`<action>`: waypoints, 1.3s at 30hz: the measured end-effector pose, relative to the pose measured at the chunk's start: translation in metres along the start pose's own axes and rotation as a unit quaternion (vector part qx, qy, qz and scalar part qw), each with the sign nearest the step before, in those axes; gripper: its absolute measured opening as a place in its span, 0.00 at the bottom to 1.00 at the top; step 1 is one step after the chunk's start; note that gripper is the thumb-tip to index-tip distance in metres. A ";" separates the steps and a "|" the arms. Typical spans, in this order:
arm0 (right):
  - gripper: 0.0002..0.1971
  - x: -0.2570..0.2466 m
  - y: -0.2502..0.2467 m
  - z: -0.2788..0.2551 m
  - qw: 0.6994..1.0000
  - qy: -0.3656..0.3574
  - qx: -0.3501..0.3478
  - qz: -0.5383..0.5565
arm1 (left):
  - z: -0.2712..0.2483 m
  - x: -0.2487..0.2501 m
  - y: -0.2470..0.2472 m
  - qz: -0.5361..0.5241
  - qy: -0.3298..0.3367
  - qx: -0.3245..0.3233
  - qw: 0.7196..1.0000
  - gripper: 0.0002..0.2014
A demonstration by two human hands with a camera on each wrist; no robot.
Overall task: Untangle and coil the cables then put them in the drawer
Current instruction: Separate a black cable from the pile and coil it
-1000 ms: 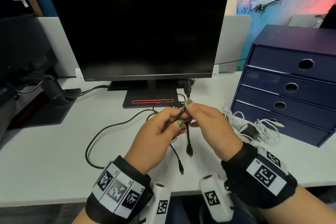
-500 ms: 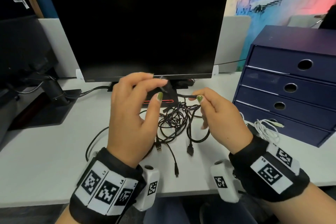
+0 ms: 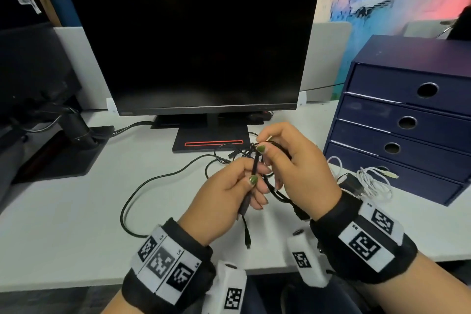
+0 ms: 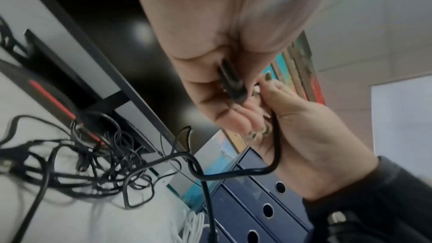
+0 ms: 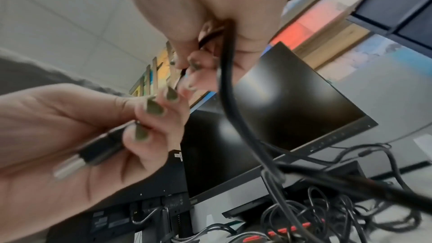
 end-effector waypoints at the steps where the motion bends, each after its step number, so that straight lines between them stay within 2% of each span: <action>1: 0.05 0.002 0.000 0.001 1.000 0.018 0.009 0.017 | 0.001 -0.001 0.001 -0.042 0.003 -0.002 0.999 0.12; 4: 0.12 0.013 0.000 0.001 0.995 0.073 0.016 0.067 | 0.004 0.000 -0.001 -0.152 0.028 -0.016 0.988 0.09; 9: 0.14 0.030 0.006 -0.003 0.971 0.138 -0.050 0.187 | 0.000 0.013 0.000 -0.281 0.072 -0.106 0.951 0.17; 11: 0.14 0.030 0.007 -0.002 0.972 0.143 -0.063 0.177 | -0.001 0.016 0.002 -0.321 0.089 -0.138 0.933 0.21; 16: 0.03 0.028 0.016 -0.002 0.973 0.150 -0.065 0.165 | -0.001 0.021 0.003 -0.393 0.101 -0.183 0.895 0.28; 18: 0.05 0.029 0.019 -0.003 0.973 0.151 -0.076 0.159 | -0.001 0.023 0.001 -0.406 0.103 -0.184 0.889 0.29; 20: 0.09 0.033 0.019 -0.005 0.976 0.141 -0.086 0.143 | -0.003 0.027 0.000 -0.421 0.109 -0.174 0.883 0.29; 22: 0.07 0.036 0.021 -0.008 0.976 0.137 -0.101 0.135 | -0.004 0.030 -0.001 -0.436 0.100 -0.133 0.885 0.25; 25: 0.06 0.038 0.024 -0.013 0.984 0.120 -0.101 0.089 | 0.002 0.032 -0.005 -0.419 0.091 -0.025 0.903 0.24; 28: 0.12 0.035 0.027 -0.015 0.990 0.097 -0.105 0.007 | 0.006 0.030 -0.012 -0.357 0.108 0.045 0.927 0.21; 31: 0.15 0.032 0.029 -0.013 0.986 0.083 -0.135 -0.054 | 0.006 0.030 -0.016 -0.357 0.127 0.046 0.924 0.17; 35: 0.21 0.023 0.024 -0.009 0.977 0.073 -0.171 -0.102 | 0.007 0.030 -0.018 -0.362 0.148 0.042 0.919 0.17; 37: 0.21 0.017 0.023 -0.008 0.974 0.044 -0.184 -0.122 | 0.008 0.030 -0.020 -0.387 0.145 0.037 0.910 0.17; 39: 0.18 0.013 0.023 -0.008 0.969 0.014 -0.191 -0.155 | 0.010 0.031 -0.022 -0.353 0.158 0.050 0.921 0.16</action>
Point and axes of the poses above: each hand's wrist, its own z-axis towards the middle knuckle, its own y-axis out of the palm, x = y × z, the point moved 2 cm from there along z, towards the middle knuckle, and after that the axes turned 8 degrees about z, right-handed, at the moved point
